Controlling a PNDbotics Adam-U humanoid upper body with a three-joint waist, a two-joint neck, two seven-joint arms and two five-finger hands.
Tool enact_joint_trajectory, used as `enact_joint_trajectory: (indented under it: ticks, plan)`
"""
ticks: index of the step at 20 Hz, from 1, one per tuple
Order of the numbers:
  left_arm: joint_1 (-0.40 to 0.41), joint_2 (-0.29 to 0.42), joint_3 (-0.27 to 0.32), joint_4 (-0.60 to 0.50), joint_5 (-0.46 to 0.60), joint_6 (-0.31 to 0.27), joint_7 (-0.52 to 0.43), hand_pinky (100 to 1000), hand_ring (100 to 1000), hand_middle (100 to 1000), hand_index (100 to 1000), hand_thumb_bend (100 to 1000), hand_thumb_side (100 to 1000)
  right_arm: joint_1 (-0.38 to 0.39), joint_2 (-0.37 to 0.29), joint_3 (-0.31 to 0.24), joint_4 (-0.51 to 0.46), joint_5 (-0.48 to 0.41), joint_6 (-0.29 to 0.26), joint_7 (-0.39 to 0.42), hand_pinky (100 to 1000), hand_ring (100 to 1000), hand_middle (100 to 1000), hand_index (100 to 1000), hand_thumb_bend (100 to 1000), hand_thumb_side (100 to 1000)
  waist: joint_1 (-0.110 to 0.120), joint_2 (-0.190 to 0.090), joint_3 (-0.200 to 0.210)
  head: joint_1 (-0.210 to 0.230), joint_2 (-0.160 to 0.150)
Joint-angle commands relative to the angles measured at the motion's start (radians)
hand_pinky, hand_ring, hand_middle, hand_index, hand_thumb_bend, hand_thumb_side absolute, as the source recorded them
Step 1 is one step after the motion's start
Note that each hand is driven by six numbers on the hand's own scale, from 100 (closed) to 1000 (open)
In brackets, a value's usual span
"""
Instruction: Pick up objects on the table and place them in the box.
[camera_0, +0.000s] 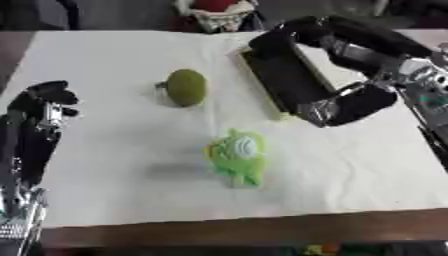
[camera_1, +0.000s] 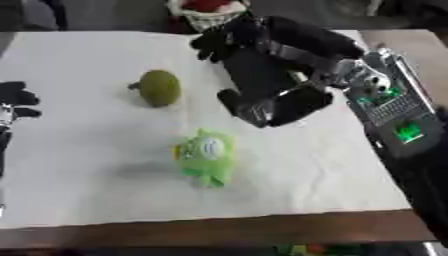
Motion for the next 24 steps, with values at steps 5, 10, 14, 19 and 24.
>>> enact_joint_trajectory:
  ticks: [5, 10, 14, 19, 24]
  plan:
    - [-0.005, 0.010, 0.002, -0.012, -0.004, -0.001, -0.002, 596, 641, 565, 722, 100, 666, -0.027, -0.008, 0.000, -0.016, -0.014, -0.001, 0.014, 748, 764, 779, 938, 100, 437, -0.002, -0.015, 0.000, -0.006, 0.005]
    - [-0.004, 0.010, 0.002, -0.011, -0.005, -0.002, -0.003, 596, 641, 565, 722, 100, 665, -0.039, -0.007, 0.013, -0.009, -0.013, -0.003, 0.031, 754, 769, 789, 942, 100, 448, -0.003, -0.017, 0.002, -0.008, 0.005]
    - [-0.004, 0.011, -0.001, -0.010, -0.005, -0.001, -0.006, 596, 641, 565, 722, 100, 667, -0.067, -0.002, 0.053, 0.033, 0.015, -0.007, 0.090, 769, 788, 825, 956, 100, 513, -0.004, -0.019, 0.006, -0.011, 0.005]
    - [-0.004, 0.012, -0.003, -0.008, -0.004, -0.002, -0.009, 596, 640, 564, 722, 100, 666, -0.101, 0.020, 0.114, 0.127, 0.089, -0.042, 0.175, 796, 824, 877, 972, 161, 602, -0.004, -0.023, 0.015, -0.013, 0.005]
    - [-0.005, 0.012, -0.004, -0.005, -0.004, -0.002, -0.010, 596, 640, 564, 722, 100, 667, -0.118, 0.038, 0.146, 0.209, 0.151, -0.088, 0.199, 804, 833, 889, 979, 244, 666, -0.005, -0.024, 0.019, -0.015, 0.005]
